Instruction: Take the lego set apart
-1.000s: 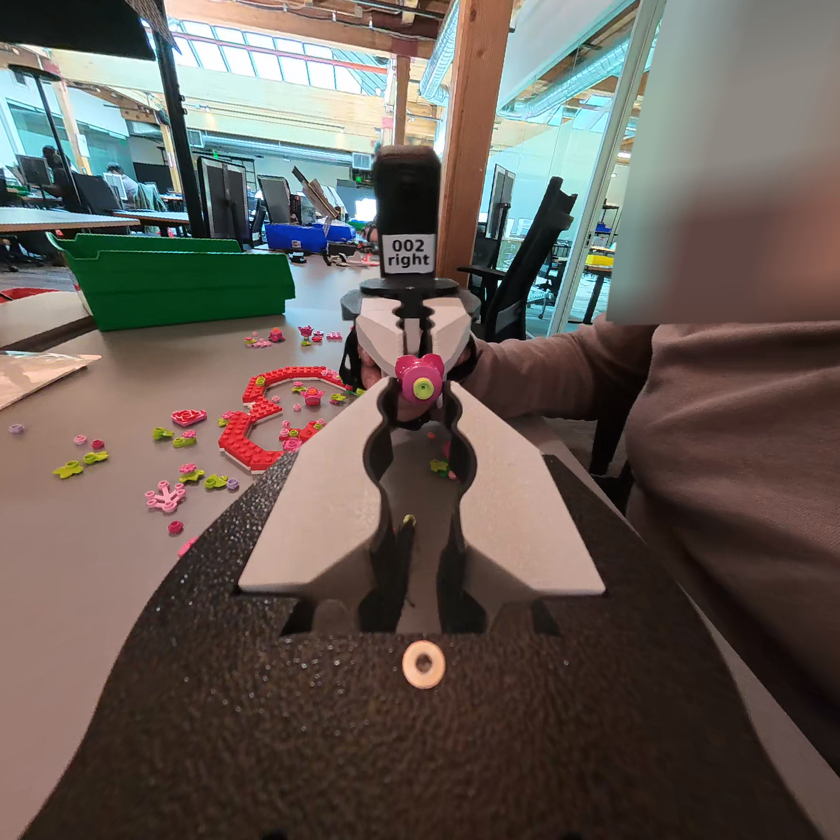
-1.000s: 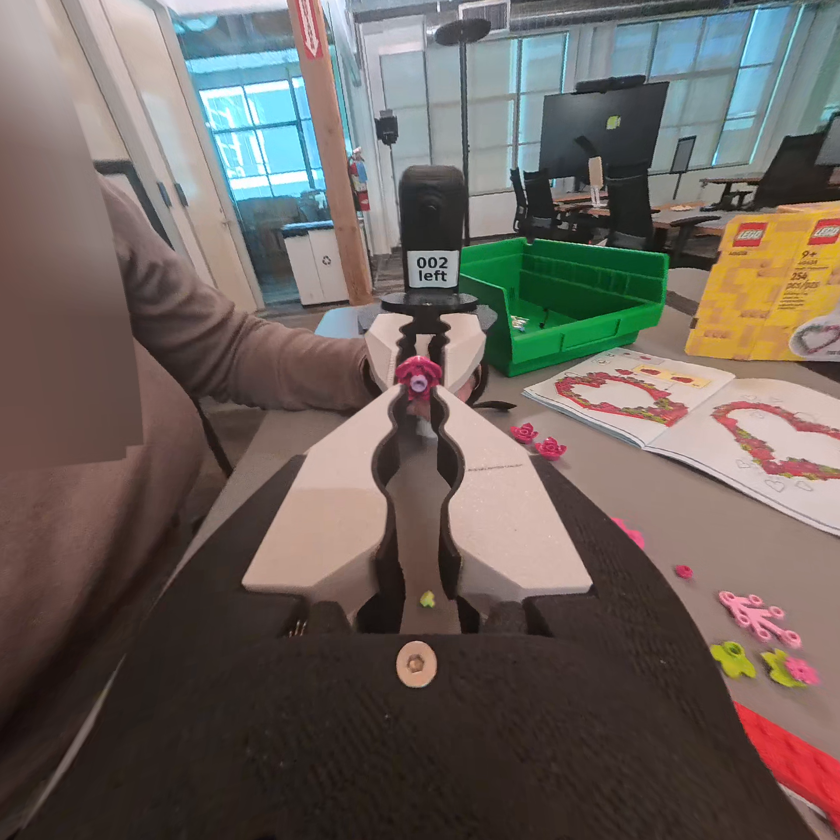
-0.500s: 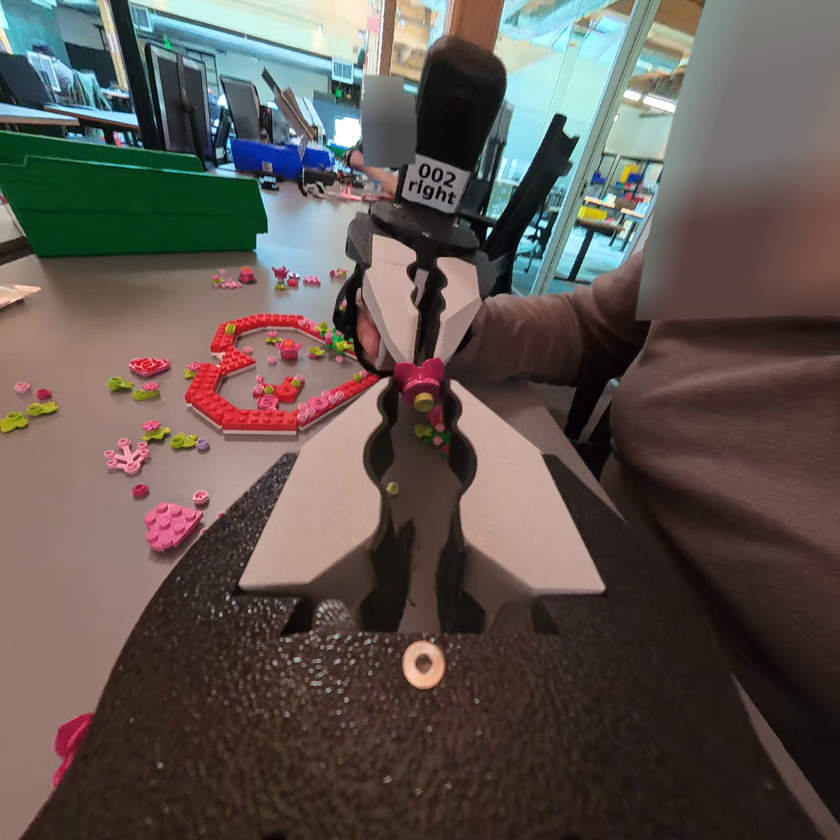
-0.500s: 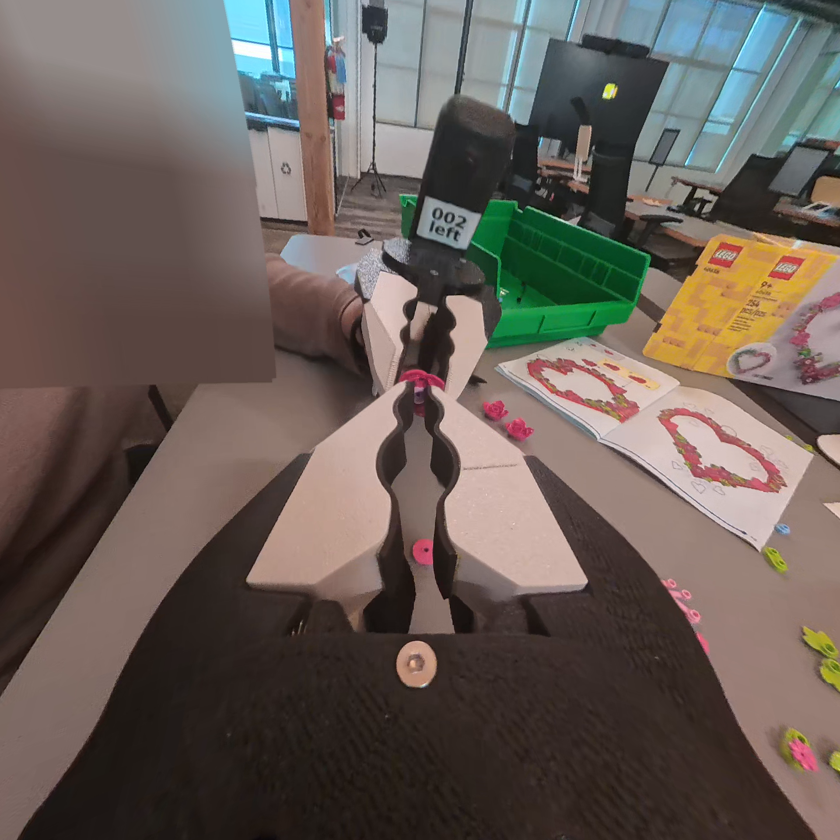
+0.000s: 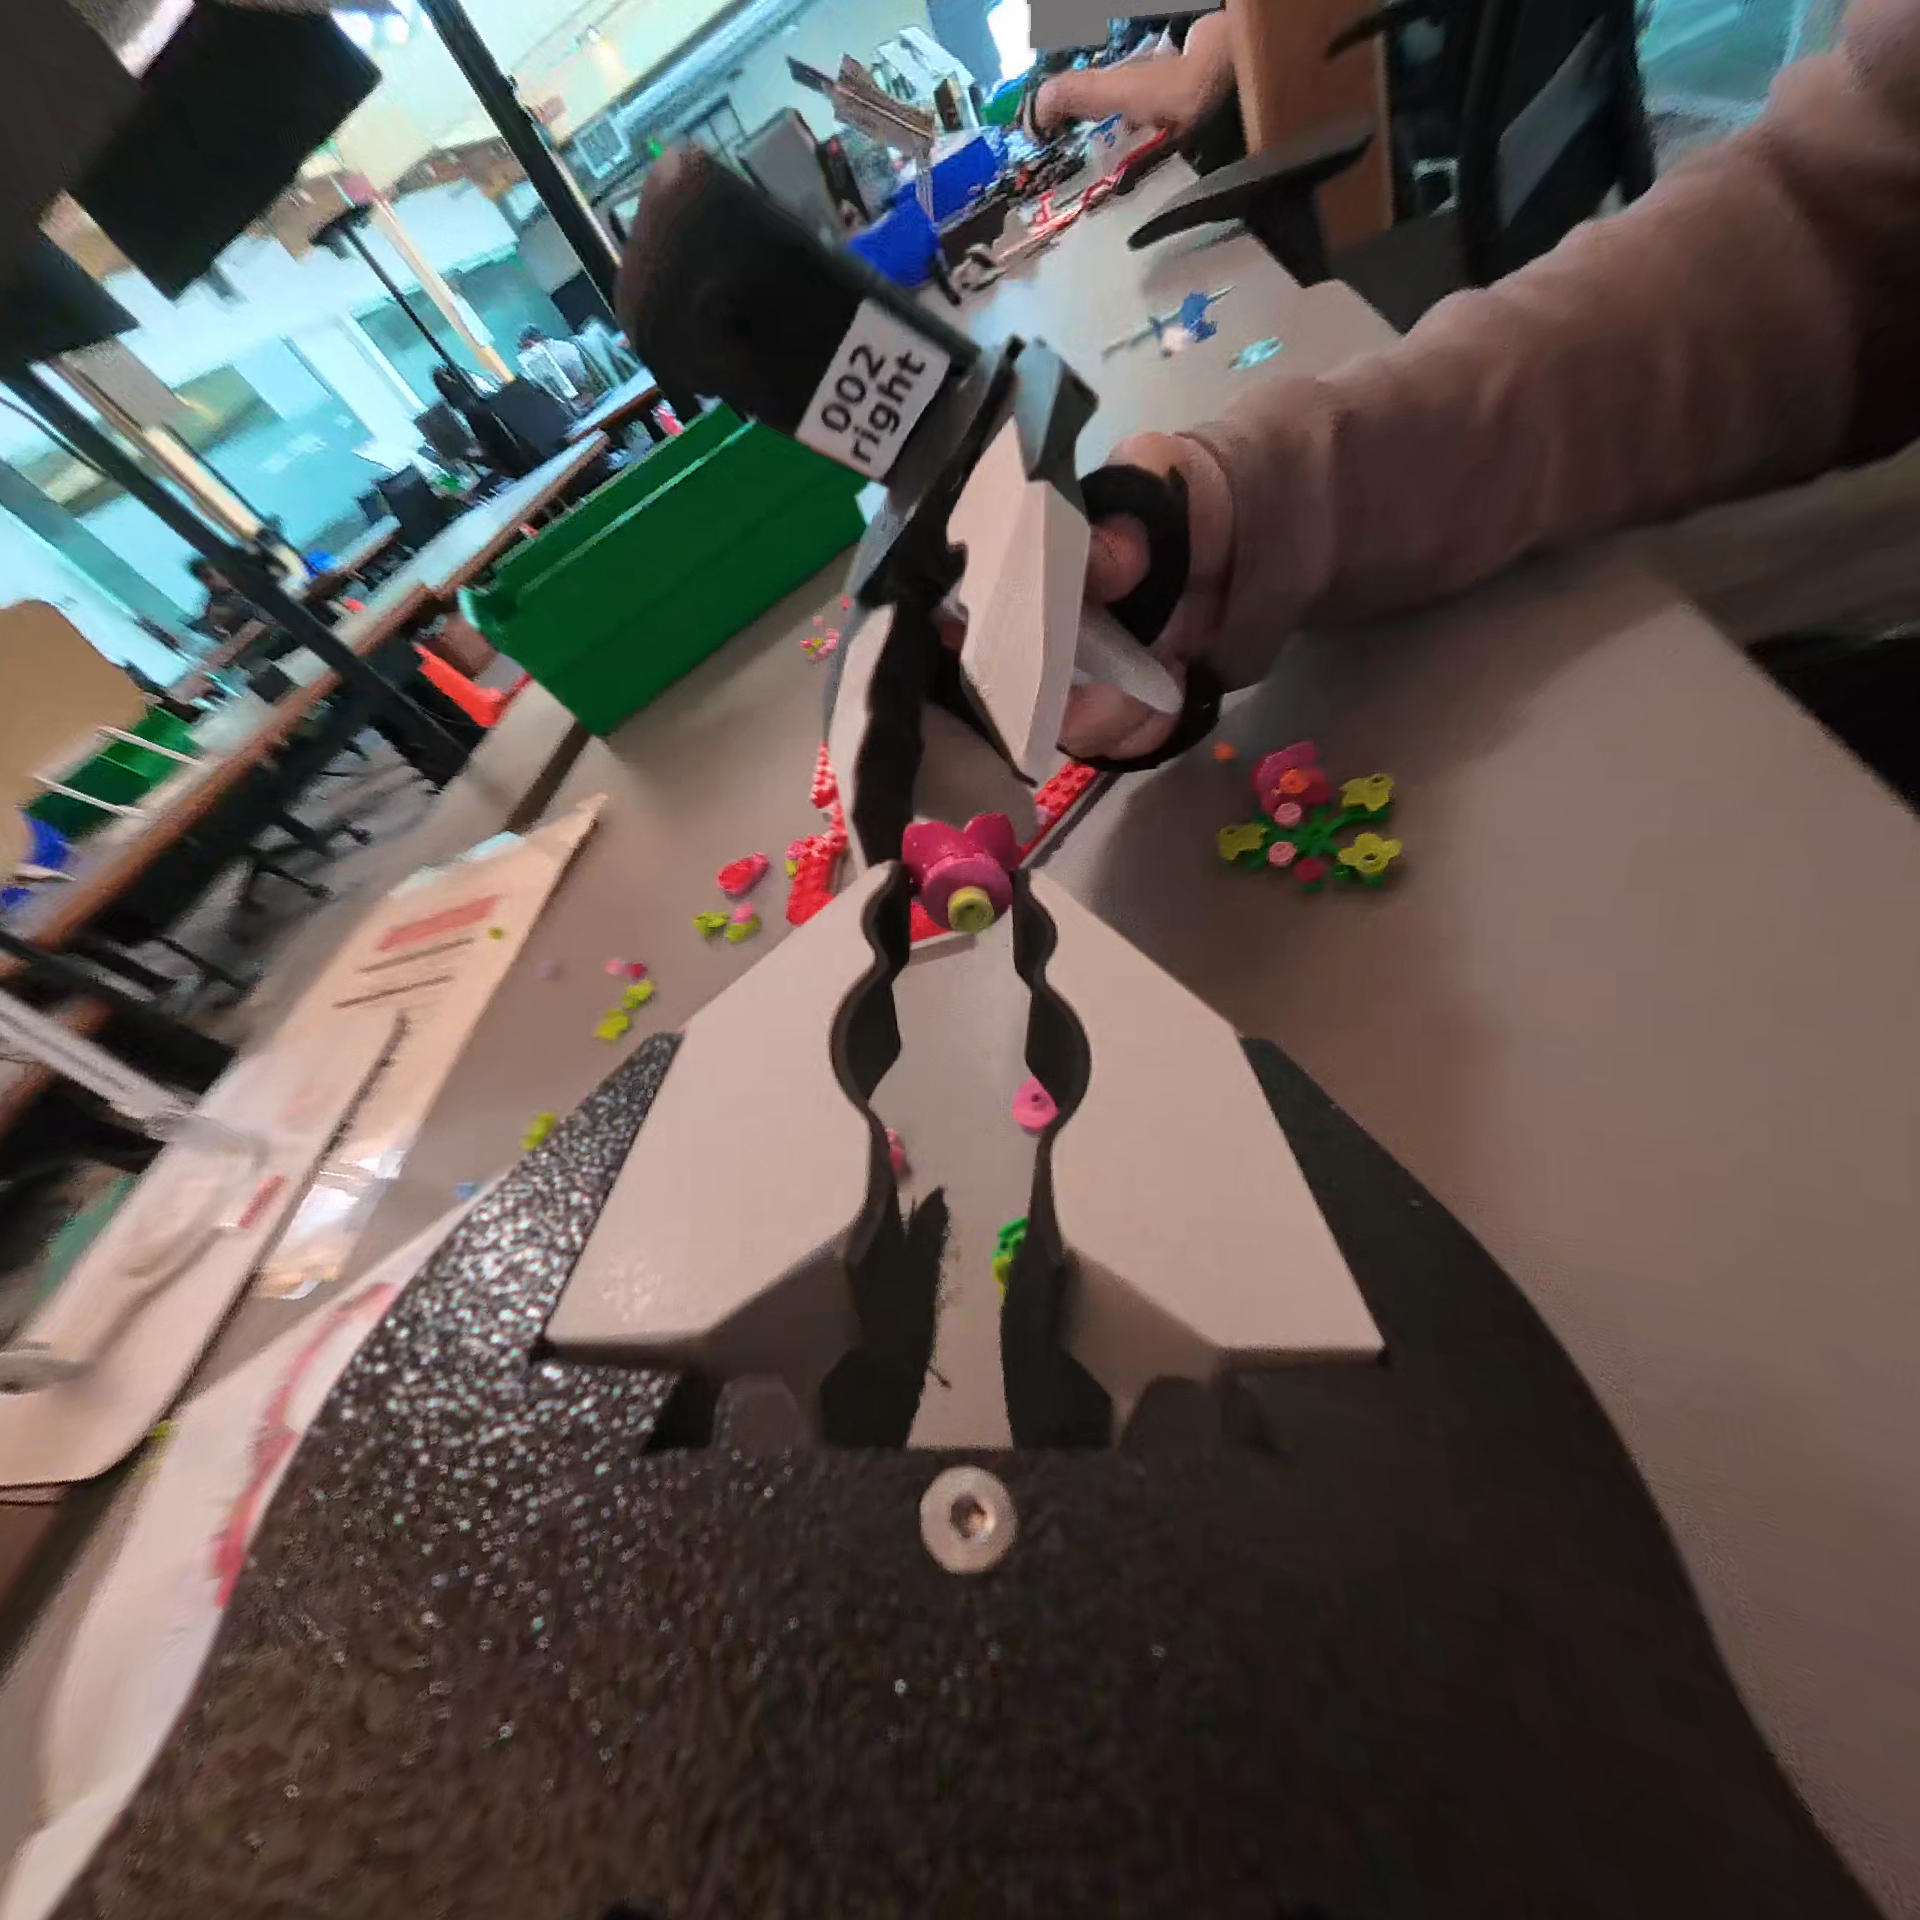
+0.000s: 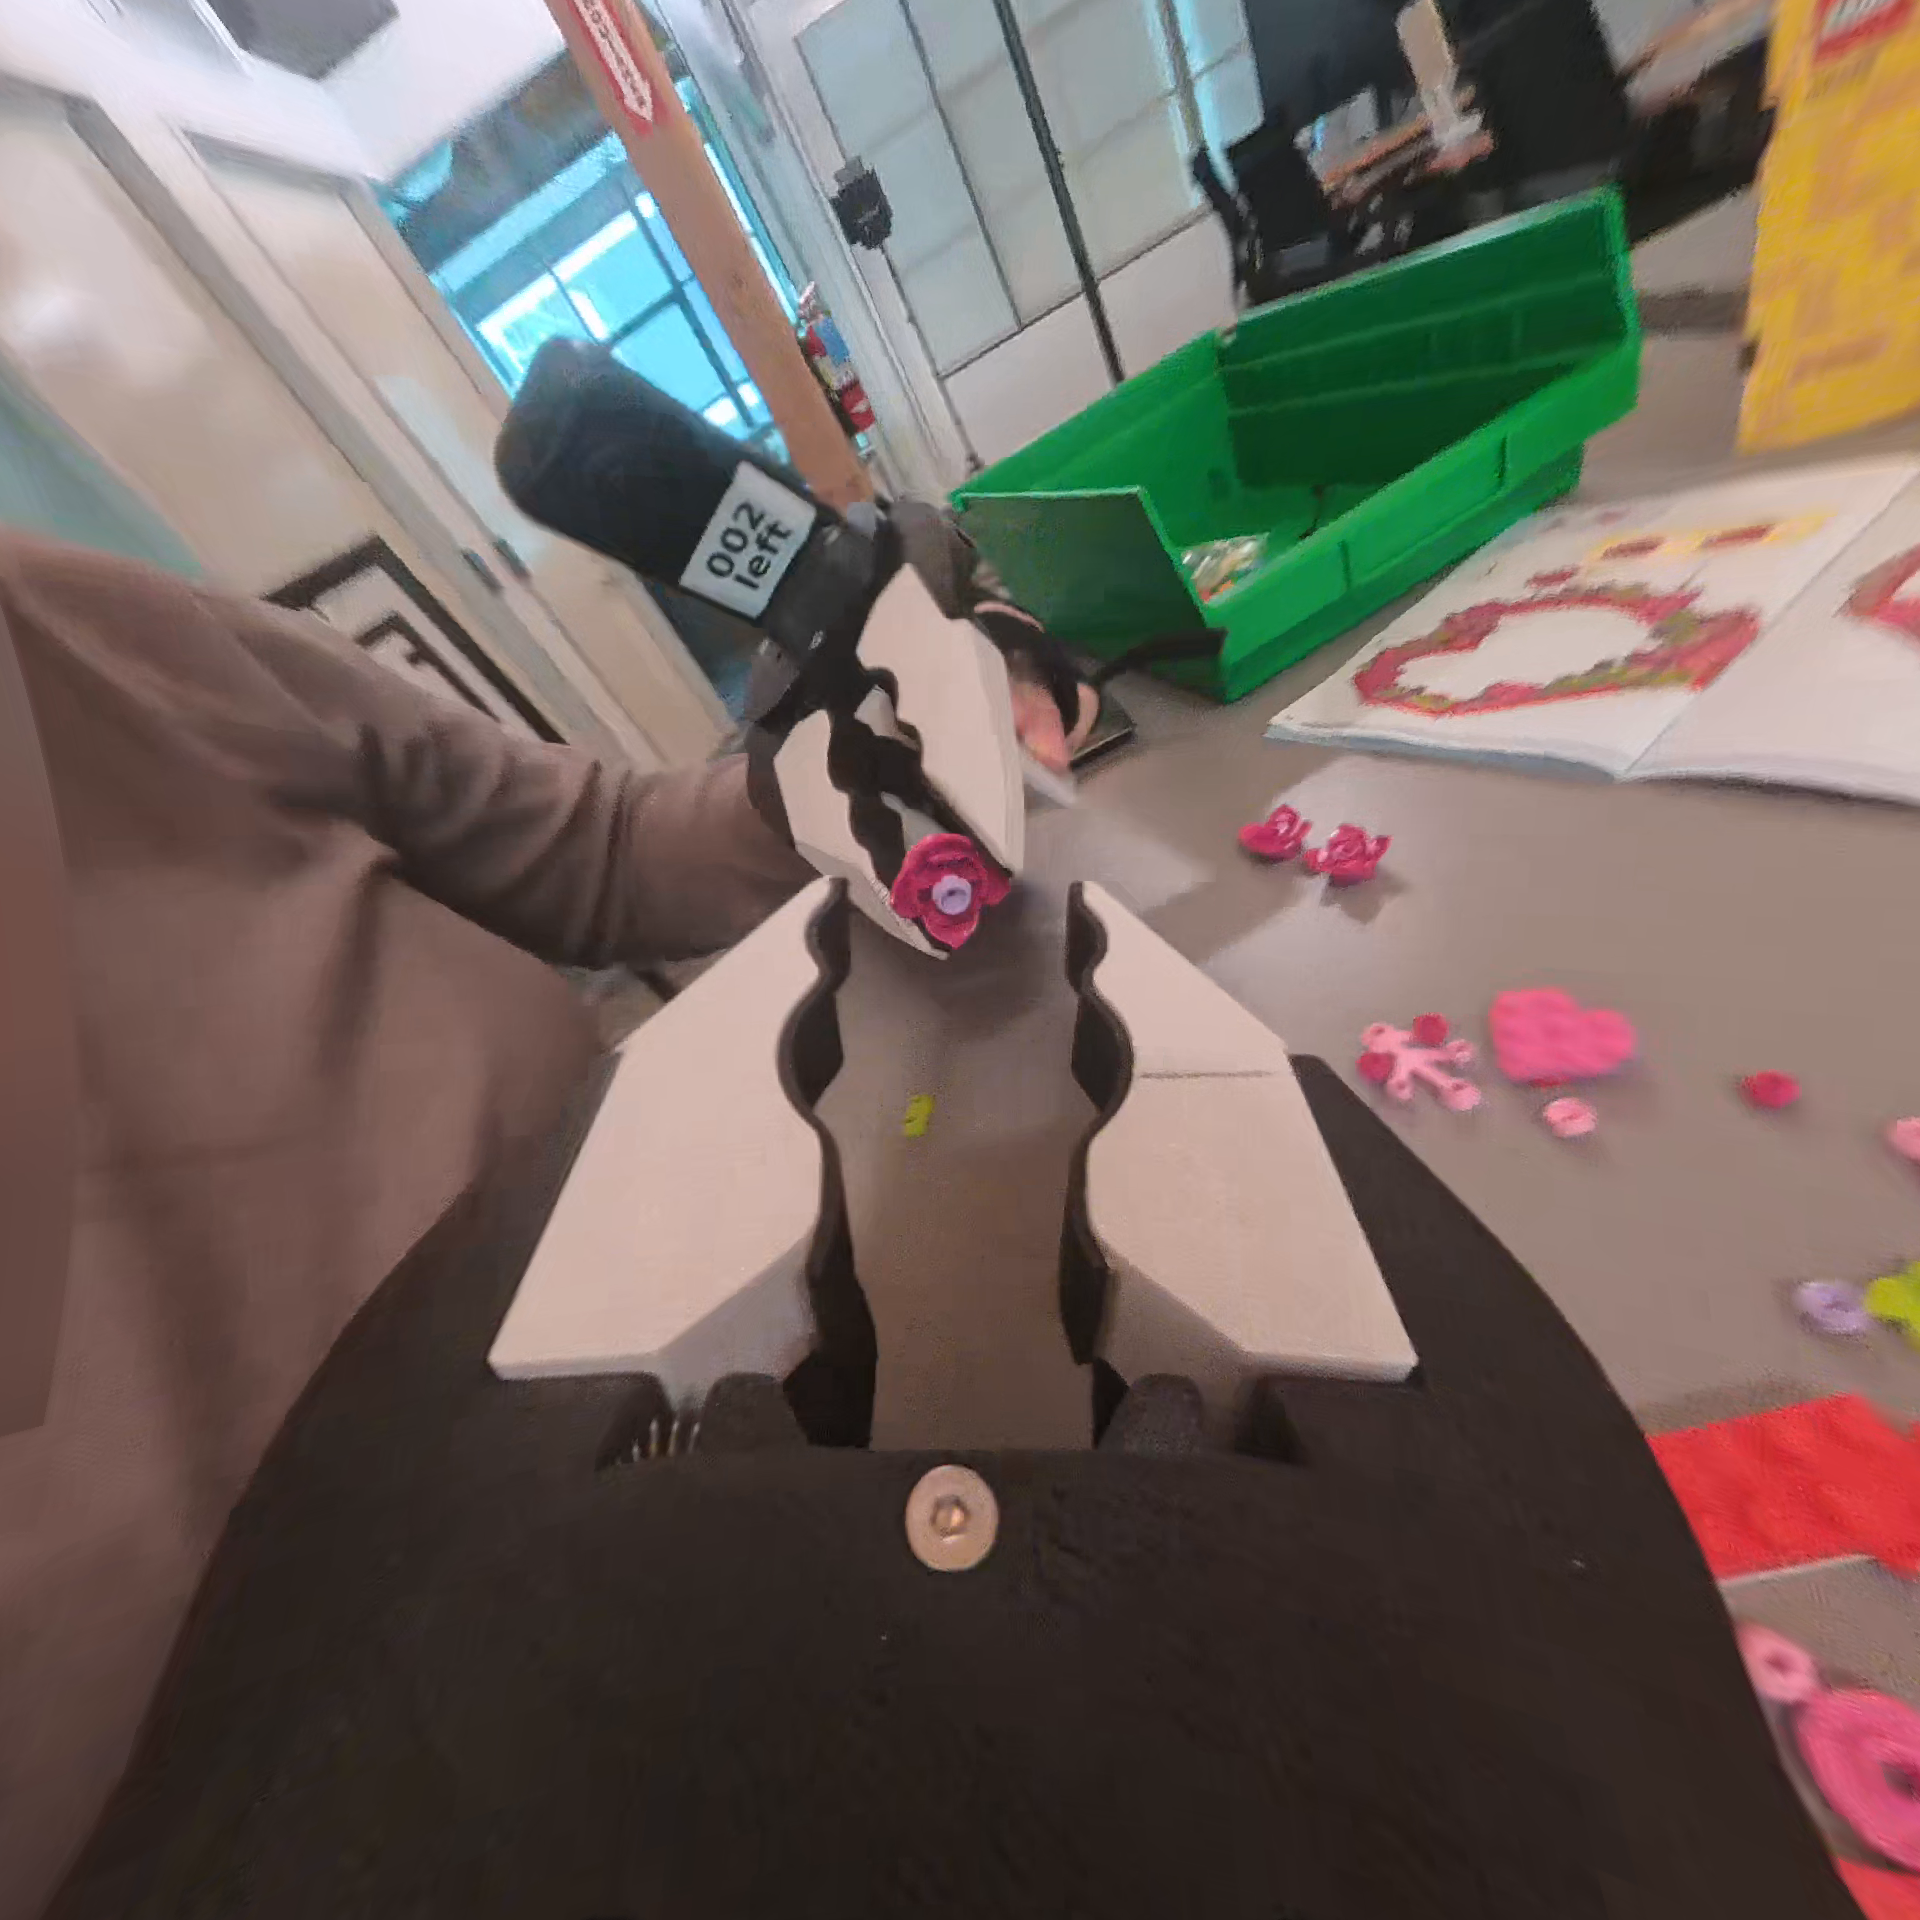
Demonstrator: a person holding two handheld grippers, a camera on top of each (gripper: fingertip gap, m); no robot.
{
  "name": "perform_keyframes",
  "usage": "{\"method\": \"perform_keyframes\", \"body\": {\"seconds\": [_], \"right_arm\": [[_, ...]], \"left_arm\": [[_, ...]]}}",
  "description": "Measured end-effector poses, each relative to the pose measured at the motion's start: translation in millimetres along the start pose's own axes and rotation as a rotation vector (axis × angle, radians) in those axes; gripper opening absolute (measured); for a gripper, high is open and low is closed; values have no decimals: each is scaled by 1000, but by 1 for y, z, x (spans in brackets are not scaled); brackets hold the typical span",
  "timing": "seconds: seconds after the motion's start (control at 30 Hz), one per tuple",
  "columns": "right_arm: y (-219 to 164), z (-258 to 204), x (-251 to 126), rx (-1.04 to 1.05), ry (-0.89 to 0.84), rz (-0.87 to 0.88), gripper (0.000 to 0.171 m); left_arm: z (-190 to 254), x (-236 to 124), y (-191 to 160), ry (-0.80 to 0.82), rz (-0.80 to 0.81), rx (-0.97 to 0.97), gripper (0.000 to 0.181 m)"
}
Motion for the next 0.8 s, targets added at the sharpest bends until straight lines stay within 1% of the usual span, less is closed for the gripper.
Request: {"method": "perform_keyframes", "body": {"seconds": [0.1,0.13,0.17,0.2,0.33,0.43,0.5,0.53,0.57,0.7,0.8], "right_arm": [[-4,0,6,119,74,-4,41],[-5,0,8,150,90,2,38],[-6,1,9,170,91,9,30],[-7,2,10,183,90,11,23],[-7,4,8,204,92,23,21],[-5,7,3,220,90,68,20],[-4,8,-1,237,102,93,20],[-4,8,-1,240,110,98,20],[-4,8,-1,239,115,99,20],[-5,7,1,242,131,93,20],[-6,7,2,247,140,89,20]], "left_arm": [[5,2,3,46,-10,87,16],[6,3,3,46,-23,103,16],[8,5,3,47,-28,116,16],[9,5,3,43,-24,122,16],[10,7,3,57,-18,84,17],[9,4,5,98,-37,135,31],[11,-1,6,131,-8,219,27],[13,-2,7,130,2,245,22],[15,-3,8,124,9,256,17],[17,-4,10,134,25,271,14],[18,-5,12,135,24,277,5]]}}
Point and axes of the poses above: each gripper's, where its closed fingertips meet, x out along the fingers, y out of its top, z = x × y across the jaws, the point moved 10 cm from there along -x, back along the fingers, and after that the axes turned 9 degrees about -x, right-handed, at the moved point
